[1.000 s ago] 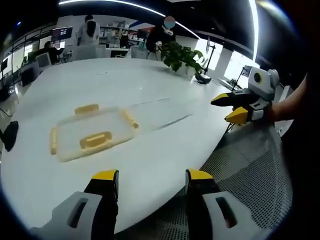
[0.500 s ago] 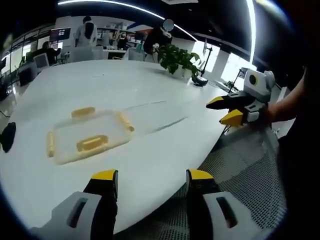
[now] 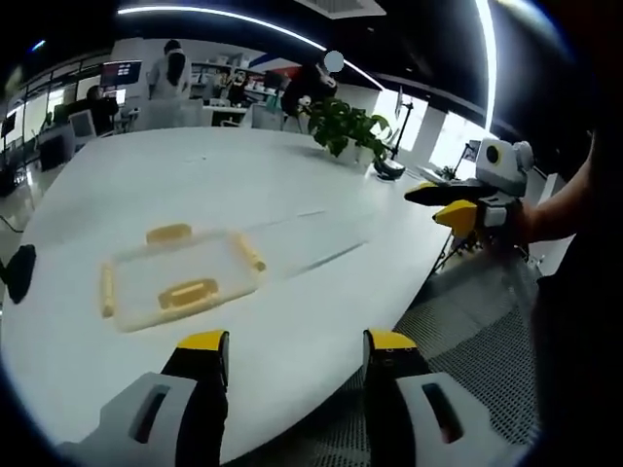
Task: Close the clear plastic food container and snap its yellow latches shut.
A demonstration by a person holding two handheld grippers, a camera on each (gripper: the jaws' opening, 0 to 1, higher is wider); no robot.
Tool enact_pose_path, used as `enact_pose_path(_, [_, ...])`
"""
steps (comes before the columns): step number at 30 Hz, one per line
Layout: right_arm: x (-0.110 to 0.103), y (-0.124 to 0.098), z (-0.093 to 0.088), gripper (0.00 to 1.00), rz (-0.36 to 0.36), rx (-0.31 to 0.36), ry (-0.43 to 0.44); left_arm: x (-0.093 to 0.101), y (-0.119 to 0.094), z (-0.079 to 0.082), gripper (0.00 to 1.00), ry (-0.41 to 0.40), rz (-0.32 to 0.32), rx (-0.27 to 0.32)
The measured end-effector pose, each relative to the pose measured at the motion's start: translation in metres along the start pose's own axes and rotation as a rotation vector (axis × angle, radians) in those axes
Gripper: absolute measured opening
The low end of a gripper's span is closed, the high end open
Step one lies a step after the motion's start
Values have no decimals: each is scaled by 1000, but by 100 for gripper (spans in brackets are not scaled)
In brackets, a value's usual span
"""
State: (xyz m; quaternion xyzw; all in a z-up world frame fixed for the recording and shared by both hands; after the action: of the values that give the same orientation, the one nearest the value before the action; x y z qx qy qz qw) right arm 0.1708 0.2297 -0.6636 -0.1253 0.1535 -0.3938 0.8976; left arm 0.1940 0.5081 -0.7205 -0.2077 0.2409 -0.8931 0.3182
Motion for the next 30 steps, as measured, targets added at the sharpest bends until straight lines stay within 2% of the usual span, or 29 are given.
enact_pose_path(2, [0,0,7,39,-5,36,56,-2,-3,2,55,-13,-7,18])
enact_pose_path(10, [-7,16,14,43,8,62,25,-7,-7,16,56,-1,-3,80])
enact_pose_path(13, [-11,22,14,44,-4,52,-8,-9,-6,20,58,1,-4,96])
enact_pose_path(17, [-11,26,16,43,-34,41,6,-10,-6,21,64,-3,-20,107])
enact_pose_path(21, [-10,30,15,47,-53,19,102,-13,-10,22,71,-23,-22,122])
enact_pose_path(24, [-13,34,17,47,-46,36,83,-16,-12,20,73,-33,-16,123])
enact_pose_path(27, [-16,37,19,49,-36,41,76,-18,-13,19,81,-65,-24,137])
enact_pose_path(30, [-17,42,19,53,-35,29,64,-21,-15,17,82,-61,-15,135])
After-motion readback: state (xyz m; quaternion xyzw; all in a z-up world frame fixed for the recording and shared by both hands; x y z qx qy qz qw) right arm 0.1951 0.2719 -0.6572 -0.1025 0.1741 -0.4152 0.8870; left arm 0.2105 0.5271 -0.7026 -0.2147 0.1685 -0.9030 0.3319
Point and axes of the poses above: the point that each gripper's makers call its tool centre point, and the gripper's own axes: y roughly forward along the fingers, x roughly to its right, z roughly out of its top, the point moved 9 cm from there along -y, roughly backward along the fingers, and after that the axes turned 2 degrees about y, right-handed, at the moved point
